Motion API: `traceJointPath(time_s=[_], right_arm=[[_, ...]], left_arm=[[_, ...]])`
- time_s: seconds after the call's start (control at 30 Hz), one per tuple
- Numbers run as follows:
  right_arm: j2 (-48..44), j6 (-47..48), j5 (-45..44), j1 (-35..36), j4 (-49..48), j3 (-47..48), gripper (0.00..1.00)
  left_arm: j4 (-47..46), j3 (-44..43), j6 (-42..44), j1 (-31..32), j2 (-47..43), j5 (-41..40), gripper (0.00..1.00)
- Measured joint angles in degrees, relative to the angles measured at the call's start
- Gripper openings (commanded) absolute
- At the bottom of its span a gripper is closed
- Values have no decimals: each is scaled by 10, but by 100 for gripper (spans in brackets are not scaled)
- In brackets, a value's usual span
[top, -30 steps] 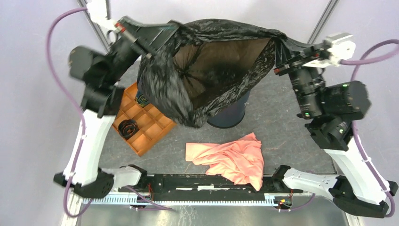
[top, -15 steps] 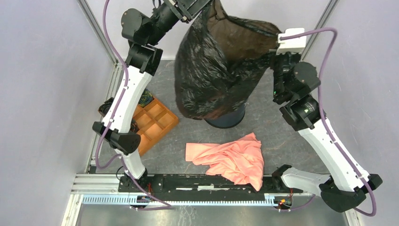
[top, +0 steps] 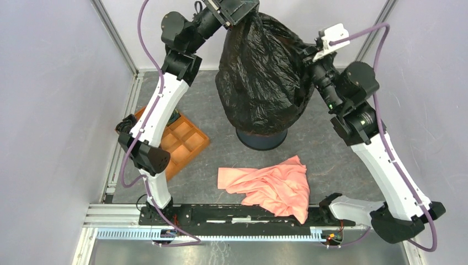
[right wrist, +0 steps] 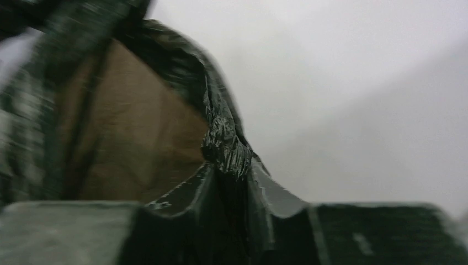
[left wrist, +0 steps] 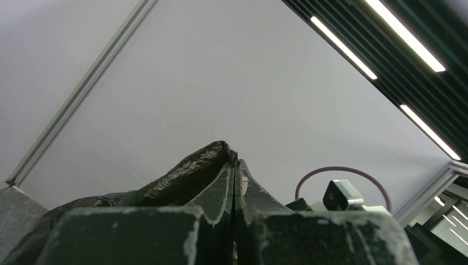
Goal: Put the trash bags into the trash bin
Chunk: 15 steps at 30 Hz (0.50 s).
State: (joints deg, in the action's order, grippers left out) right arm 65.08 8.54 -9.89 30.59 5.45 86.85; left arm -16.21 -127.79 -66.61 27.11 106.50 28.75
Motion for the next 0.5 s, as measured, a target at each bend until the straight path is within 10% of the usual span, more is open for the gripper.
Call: traceJointPath(time_s=[0.2,0.37,0.5], right_arm=[[50,-120,90,0,47,71,38],[52,-210,107,0,52,117,14],[59,-266,115,0,44,159,23]], left_arm=[[30,2,16,0,20,0,2],[52,2,62,2,19,1,2],[61,2,94,7,19,2,2]])
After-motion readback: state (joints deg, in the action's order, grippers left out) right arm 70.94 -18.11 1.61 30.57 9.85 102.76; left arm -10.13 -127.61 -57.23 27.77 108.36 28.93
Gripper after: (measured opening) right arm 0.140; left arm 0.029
